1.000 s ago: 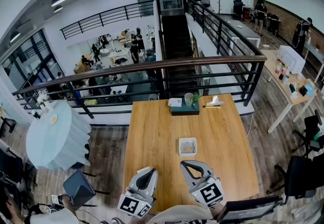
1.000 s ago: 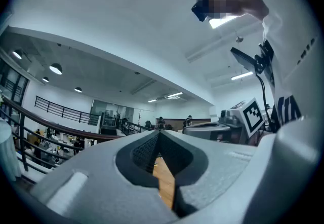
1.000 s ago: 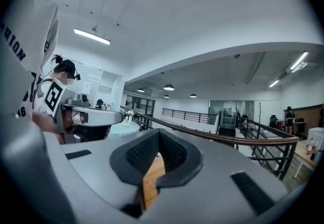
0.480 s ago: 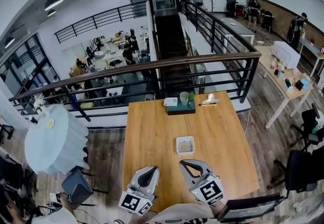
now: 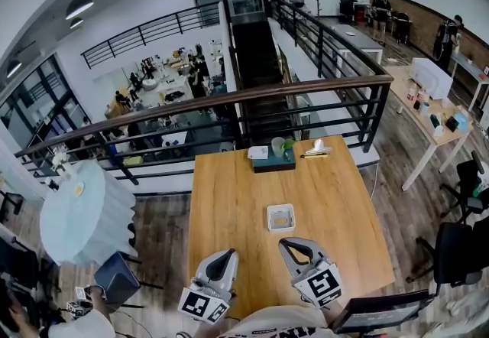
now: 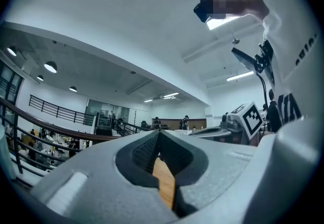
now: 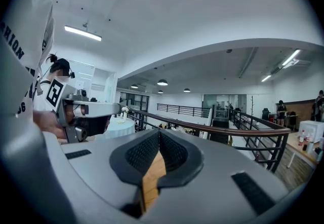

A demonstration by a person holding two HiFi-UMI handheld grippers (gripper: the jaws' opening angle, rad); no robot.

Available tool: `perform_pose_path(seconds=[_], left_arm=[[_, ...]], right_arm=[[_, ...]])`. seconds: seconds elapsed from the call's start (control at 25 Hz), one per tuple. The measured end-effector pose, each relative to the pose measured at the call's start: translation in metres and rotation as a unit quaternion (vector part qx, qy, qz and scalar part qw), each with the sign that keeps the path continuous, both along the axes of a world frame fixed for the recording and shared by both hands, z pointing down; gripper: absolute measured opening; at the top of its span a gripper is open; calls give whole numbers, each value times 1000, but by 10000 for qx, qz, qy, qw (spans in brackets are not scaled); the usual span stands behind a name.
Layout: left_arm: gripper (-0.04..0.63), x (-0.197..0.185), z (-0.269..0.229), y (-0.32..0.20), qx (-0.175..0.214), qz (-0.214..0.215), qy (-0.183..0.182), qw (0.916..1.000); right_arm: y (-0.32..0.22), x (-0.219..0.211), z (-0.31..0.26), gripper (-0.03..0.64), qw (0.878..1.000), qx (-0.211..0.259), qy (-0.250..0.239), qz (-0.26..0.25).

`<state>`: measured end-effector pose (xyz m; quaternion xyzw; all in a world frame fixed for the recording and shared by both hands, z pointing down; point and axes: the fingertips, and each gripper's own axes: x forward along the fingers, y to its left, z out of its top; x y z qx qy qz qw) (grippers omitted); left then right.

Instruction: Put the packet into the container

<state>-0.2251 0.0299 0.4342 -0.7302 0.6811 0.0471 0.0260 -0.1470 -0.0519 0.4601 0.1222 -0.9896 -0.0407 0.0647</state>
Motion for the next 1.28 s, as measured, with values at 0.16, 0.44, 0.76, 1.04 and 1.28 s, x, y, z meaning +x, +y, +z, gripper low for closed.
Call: perform_pose_path(seconds=[0.16,0.44,0.76,1.04,1.28], left_arm=[[5,0,-2,1,26,-36,-41,10000],[5,1,-4,1,61,-39,-150,9999],[6,6,-3,-3,-5,61,-178,9998],[37,2,14,-7,-440,136,-279,9986],[111,-14,41,-13,-1155,186,-637,9911]], right_arm=[[0,2,-1,9,10000,6,-18,-32],[-7,9,-4,9,9997,29,-155,165],[-14,14,-6,9,9995,-11,-197,256],[-16,14,-4,9,9991,-46,-327,263],[-17,17,3,9,9993,-112,-251,242]])
